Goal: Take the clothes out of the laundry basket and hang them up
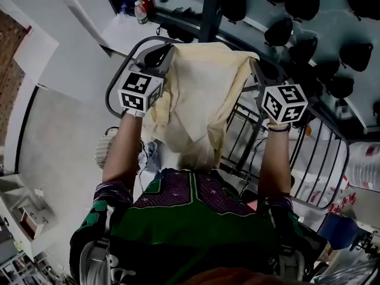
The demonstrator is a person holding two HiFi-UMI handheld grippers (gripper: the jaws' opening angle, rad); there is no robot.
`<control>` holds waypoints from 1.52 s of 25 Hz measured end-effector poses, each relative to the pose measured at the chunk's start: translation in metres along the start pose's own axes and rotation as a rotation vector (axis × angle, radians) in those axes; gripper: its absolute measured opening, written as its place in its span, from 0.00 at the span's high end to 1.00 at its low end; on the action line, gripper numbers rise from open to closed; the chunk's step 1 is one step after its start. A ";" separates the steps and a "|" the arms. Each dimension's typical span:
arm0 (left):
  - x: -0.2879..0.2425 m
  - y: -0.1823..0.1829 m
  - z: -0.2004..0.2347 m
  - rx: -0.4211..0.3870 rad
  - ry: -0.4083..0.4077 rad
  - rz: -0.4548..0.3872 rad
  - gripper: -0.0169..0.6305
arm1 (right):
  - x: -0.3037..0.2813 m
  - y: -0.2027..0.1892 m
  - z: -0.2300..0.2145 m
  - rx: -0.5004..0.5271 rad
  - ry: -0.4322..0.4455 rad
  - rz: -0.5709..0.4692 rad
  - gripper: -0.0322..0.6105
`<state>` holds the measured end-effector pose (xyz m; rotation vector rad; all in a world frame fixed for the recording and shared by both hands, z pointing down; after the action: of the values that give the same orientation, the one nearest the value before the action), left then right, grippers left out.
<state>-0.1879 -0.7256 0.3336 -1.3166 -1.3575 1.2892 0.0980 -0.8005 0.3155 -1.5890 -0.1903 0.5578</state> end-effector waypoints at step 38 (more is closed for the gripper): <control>0.057 -0.069 -0.022 0.077 -0.023 0.142 0.70 | 0.056 -0.090 0.047 -0.147 -0.114 0.202 0.70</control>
<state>-0.1823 -0.6611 0.3997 -1.3689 -1.2353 1.4424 0.1434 -0.7238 0.3901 -1.7311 -0.1606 0.8076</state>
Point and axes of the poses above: the fingertips, and each gripper's own axes: x backward along the fingers, z to its left, y out of its top, the point moved 7 cm from there along x, backward along the fingers, and after that the axes turned 12 degrees about y, right-handed, at the moved point
